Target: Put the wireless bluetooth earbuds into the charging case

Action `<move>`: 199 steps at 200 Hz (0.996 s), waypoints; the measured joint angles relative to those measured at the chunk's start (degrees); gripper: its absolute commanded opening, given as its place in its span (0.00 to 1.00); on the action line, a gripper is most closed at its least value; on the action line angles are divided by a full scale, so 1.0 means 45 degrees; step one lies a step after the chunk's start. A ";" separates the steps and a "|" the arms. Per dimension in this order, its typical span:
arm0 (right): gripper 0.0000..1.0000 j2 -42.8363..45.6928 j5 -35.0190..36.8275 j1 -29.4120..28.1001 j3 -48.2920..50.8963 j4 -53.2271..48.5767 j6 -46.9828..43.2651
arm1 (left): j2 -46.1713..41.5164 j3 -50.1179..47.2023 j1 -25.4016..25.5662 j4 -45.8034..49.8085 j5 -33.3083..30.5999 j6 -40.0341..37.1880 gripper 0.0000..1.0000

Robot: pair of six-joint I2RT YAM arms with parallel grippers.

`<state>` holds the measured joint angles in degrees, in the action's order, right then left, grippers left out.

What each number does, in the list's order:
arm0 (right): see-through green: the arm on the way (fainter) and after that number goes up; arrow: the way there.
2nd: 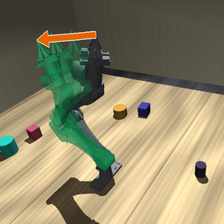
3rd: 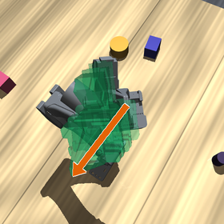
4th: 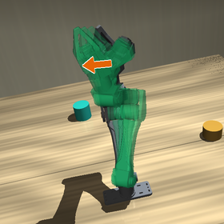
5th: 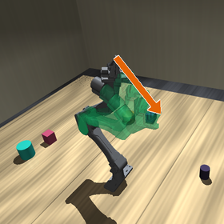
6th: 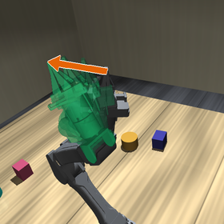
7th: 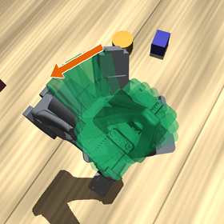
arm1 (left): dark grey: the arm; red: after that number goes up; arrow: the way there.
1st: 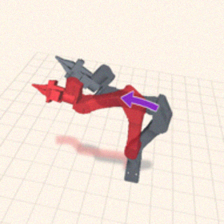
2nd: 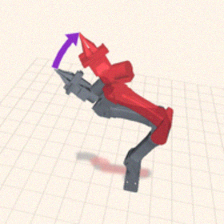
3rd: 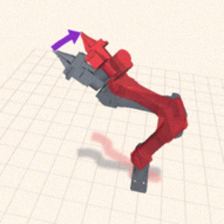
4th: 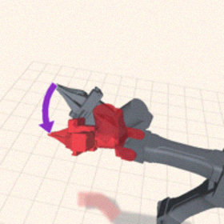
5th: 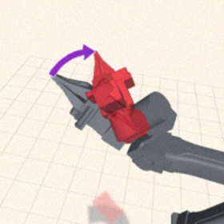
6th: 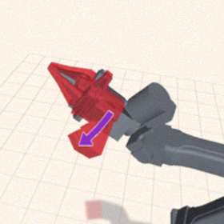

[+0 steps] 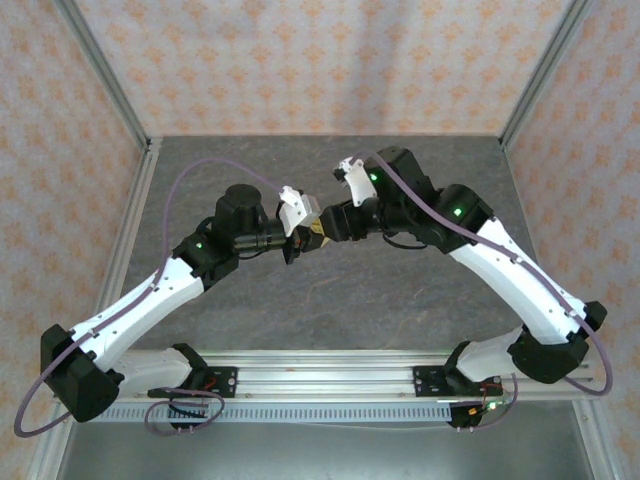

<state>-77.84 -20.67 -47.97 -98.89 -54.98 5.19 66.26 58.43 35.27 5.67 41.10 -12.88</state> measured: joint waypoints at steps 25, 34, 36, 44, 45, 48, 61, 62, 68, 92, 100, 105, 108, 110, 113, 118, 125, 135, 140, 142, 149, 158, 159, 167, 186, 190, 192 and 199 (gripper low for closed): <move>0.44 0.0364 0.0301 0.0000 0.0000 0.0063 0.0262 | 0.0000 0.0005 0.0000 -0.0024 0.0000 0.0005 0.00; 0.44 0.0461 0.0374 0.0000 -0.0005 0.0092 0.0369 | 0.0000 0.0005 0.0000 -0.0029 0.0000 0.0005 0.00; 0.44 0.0486 0.0403 0.0000 -0.0005 0.0107 0.0374 | 0.0000 0.0005 0.0000 -0.0029 0.0000 0.0005 0.00; 0.44 0.0539 0.0461 0.0000 -0.0015 0.0136 0.0466 | 0.0000 0.0005 0.0000 -0.0029 0.0000 0.0005 0.00; 0.44 0.0544 0.0457 0.0000 -0.0015 0.0136 0.0481 | 0.0000 0.0005 0.0000 -0.0034 0.0000 0.0005 0.00; 0.43 0.0563 0.0476 0.0000 -0.0019 0.0146 0.0505 | 0.0000 0.0005 0.0000 -0.0034 0.0000 0.0005 0.00; 0.40 0.0627 0.0559 0.0005 -0.0024 0.0151 0.0612 | 0.0000 0.0005 0.0000 -0.0034 0.0000 0.0005 0.00; 0.40 0.0627 0.0573 0.0005 -0.0024 0.0151 0.0593 | 0.0000 0.0005 0.0000 -0.0034 0.0000 0.0005 0.00; 0.38 0.0651 0.0617 0.0029 -0.0024 0.0151 0.0641 | 0.0000 0.0005 0.0000 -0.0034 0.0005 0.0005 0.00; 0.34 0.0719 0.0743 0.0204 -0.0024 0.0126 0.0831 | 0.0000 0.0010 0.0000 -0.0034 0.0005 0.0010 0.00; 0.34 0.0733 0.0743 0.0282 -0.0024 0.0097 0.0855 | 0.0000 0.0010 0.0000 -0.0039 0.0005 0.0010 0.00; 0.34 0.0743 0.0743 0.0325 -0.0019 0.0068 0.0865 | 0.0000 0.0010 0.0000 -0.0039 0.0005 0.0010 0.00; 0.34 0.0748 0.0743 0.0345 -0.0019 0.0044 0.0889 | 0.0000 0.0010 0.0000 -0.0039 0.0005 0.0015 0.00; 0.34 0.0753 0.0743 0.0355 -0.0019 0.0029 0.0894 | 0.0000 0.0010 0.0000 -0.0039 0.0005 0.0015 0.00; 0.33 0.0763 0.0738 0.0374 -0.0019 0.0010 0.0899 | 0.0000 0.0010 0.0000 -0.0039 0.0005 0.0019 0.00; 0.33 0.0767 0.0738 0.0379 -0.0015 -0.0029 0.0899 | 0.0000 0.0010 0.0000 -0.0044 0.0005 0.0049 0.00; 0.33 0.0772 0.0729 0.0393 0.0000 -0.0078 0.0903 | 0.0000 0.0010 0.0000 -0.0053 0.0005 0.0097 0.00; 0.33 0.0777 0.0719 0.0398 0.0044 -0.0141 0.0908 | 0.0000 0.0010 0.0000 -0.0073 0.0005 0.0112 0.00; 0.33 0.0777 0.0690 0.0398 0.0078 -0.0165 0.0908 | 0.0000 0.0015 0.0000 -0.0073 0.0005 0.0141 0.00; 0.33 0.0777 0.0690 0.0398 0.0087 -0.0175 0.0913 | 0.0000 0.0015 0.0000 -0.0073 0.0010 0.0141 0.00; 0.33 0.0767 0.0670 0.0403 0.0131 -0.0199 0.0928 | 0.0005 0.0029 0.0000 -0.0073 0.0010 0.0180 0.00; 0.34 0.0767 0.0617 0.0437 0.0204 -0.0214 0.0937 | 0.0005 0.0073 0.0000 -0.0073 0.0010 0.0194 0.00; 0.34 0.0767 0.0597 0.0437 0.0219 -0.0214 0.0942 | 0.0005 0.0073 0.0000 -0.0078 0.0010 0.0199 0.00; 0.37 0.0763 0.0539 0.0461 0.0277 -0.0219 0.0942 | 0.0005 0.0121 0.0000 -0.0078 0.0010 0.0199 0.00; 0.40 0.0675 0.0282 0.0602 0.0374 -0.0253 0.0933 | 0.0005 0.0160 0.0000 -0.0126 0.0010 0.0204 0.00; 0.40 0.0646 0.0233 0.0627 0.0384 -0.0253 0.0947 | 0.0005 0.0160 0.0000 -0.0131 0.0010 0.0199 0.00; 0.40 0.0631 0.0199 0.0636 0.0389 -0.0257 0.0937 | 0.0005 0.0160 0.0000 -0.0131 0.0010 0.0199 0.00; 0.40 0.0563 0.0073 0.0695 0.0408 -0.0257 0.0942 | 0.0005 0.0160 0.0000 -0.0131 0.0010 0.0199 0.00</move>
<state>-75.31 -20.34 -44.84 -97.06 -56.14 9.43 66.28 59.16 35.27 5.08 41.15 -11.99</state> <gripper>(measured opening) 0.397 0.136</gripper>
